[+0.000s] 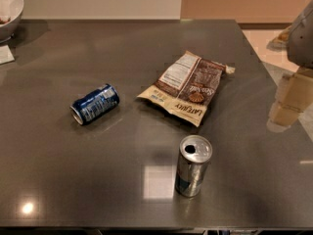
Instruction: Knock redbull can over
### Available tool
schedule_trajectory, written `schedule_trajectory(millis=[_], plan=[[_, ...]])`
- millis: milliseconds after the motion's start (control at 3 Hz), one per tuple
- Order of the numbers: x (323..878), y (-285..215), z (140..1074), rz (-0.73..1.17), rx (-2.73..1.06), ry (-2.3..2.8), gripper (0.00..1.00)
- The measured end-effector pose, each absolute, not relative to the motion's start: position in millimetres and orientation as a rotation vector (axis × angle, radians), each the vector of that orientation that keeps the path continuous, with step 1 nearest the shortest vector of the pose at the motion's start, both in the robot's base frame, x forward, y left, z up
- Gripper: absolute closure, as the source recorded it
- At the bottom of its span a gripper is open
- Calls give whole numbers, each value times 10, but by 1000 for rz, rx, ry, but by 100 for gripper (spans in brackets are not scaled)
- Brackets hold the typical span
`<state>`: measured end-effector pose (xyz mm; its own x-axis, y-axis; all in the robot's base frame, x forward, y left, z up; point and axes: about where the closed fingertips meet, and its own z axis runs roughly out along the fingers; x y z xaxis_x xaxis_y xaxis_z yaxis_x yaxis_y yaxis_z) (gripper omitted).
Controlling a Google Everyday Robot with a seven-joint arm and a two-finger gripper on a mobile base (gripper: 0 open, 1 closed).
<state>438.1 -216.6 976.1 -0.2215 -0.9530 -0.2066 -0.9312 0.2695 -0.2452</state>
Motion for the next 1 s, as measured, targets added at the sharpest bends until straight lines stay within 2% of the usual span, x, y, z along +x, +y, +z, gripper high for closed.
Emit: schedule_trajectory(millis=[333, 1000], plan=[[4376, -2158, 9764, -100, -1726, 2230, 0], [4068, -1904, 9619, 72, -1784, 2115, 0]])
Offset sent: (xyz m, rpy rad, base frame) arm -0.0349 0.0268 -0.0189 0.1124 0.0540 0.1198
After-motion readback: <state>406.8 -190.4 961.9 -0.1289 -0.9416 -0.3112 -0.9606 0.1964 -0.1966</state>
